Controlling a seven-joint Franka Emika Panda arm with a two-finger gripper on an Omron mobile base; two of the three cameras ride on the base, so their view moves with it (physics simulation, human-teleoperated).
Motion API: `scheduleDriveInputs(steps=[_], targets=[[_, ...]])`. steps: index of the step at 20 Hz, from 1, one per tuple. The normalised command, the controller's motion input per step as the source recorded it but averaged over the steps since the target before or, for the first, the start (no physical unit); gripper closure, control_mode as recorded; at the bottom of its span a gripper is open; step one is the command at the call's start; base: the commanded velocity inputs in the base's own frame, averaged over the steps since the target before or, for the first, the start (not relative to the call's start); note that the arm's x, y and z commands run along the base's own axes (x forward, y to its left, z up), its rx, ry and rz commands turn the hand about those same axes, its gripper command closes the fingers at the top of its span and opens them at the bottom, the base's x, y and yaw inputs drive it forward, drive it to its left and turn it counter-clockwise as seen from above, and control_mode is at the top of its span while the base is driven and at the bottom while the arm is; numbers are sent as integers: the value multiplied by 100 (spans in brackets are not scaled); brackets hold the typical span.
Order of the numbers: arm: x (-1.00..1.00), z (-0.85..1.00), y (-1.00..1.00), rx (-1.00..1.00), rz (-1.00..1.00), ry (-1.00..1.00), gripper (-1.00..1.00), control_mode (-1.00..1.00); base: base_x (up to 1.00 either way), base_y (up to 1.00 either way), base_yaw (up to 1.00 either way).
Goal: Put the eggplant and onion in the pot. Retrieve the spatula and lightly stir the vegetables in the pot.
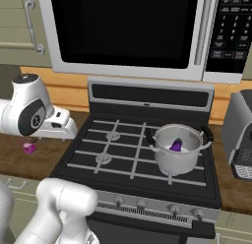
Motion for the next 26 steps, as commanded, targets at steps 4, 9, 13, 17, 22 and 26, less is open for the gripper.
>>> scheduleDriveInputs(steps=[4, 9, 13, 17, 22, 26], targets=[[31, -2, 99, 0, 4, 14, -100, -100, 0, 0, 0], [25, -33, 91, 6, 1, 13, -100, -100, 0, 0, 0], [38, -49, 96, 4, 0, 10, -100, -100, 0, 0, 0], [33, -48, 69, 1, 0, 8, -100, -100, 0, 0, 0], [31, -34, 51, 0, 0, 3, -100, -100, 0, 0, 0], [32, -40, 48, 0, 0, 2, -100, -100, 0, 0, 0]])
